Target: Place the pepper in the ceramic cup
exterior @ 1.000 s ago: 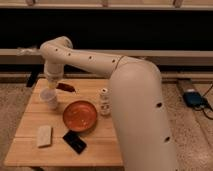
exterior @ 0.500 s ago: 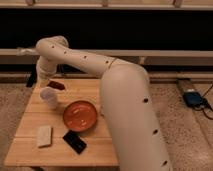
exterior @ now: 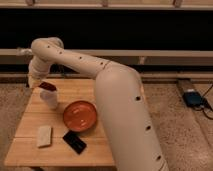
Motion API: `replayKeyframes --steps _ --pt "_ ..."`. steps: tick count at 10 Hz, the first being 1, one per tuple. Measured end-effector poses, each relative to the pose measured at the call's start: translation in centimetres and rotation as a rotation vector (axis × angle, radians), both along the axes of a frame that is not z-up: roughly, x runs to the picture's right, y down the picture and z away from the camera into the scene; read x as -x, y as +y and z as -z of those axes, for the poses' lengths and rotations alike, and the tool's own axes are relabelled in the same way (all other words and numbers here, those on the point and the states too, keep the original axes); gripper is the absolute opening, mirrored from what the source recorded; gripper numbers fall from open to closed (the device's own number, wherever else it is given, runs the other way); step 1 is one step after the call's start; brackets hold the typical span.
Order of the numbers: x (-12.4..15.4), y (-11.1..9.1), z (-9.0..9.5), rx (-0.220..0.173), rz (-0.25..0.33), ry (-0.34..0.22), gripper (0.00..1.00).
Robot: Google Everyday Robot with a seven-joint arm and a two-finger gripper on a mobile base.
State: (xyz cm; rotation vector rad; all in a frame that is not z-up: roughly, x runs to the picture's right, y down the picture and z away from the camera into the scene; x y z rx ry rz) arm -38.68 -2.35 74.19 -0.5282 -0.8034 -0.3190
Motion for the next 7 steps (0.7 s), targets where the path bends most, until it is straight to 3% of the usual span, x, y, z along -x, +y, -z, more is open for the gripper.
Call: replayKeyframes --steps 2,5,7 --pt "1.18 0.42 0.32 0.012 0.003 -0.038 0.01" --pt "1.81 0.58 0.12 0.034 -0.014 -0.074 0.23" --pt "1.57 0.72 -0.43 0.056 -0.039 -0.083 0.45"
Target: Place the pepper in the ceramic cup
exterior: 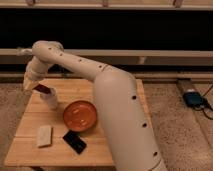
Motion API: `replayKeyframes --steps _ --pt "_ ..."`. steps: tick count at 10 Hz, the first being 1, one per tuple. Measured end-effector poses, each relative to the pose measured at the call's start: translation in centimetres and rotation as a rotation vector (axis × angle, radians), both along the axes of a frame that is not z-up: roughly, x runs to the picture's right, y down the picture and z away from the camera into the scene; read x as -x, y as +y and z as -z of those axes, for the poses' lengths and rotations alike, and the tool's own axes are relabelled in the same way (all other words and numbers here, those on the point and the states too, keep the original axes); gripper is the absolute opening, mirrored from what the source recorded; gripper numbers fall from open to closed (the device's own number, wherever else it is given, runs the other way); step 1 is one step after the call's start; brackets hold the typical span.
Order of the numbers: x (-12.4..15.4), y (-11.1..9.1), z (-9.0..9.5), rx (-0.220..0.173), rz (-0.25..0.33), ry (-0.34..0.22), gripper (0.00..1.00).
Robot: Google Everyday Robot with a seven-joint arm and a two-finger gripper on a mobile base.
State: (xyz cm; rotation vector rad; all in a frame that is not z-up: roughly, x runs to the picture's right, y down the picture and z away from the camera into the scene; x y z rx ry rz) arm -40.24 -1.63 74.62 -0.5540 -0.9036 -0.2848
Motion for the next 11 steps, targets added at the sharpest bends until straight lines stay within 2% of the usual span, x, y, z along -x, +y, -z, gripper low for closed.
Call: replayKeyframes --steps 3,4,11 --pt "-0.44 0.31 -0.69 0.024 -0.027 -0.004 0.76" --pt "-0.60 0.34 -0.82 0.027 -0.033 -0.005 0.80" --pt "-0.81 0.30 -0.91 0.027 -0.039 -0.008 0.80"
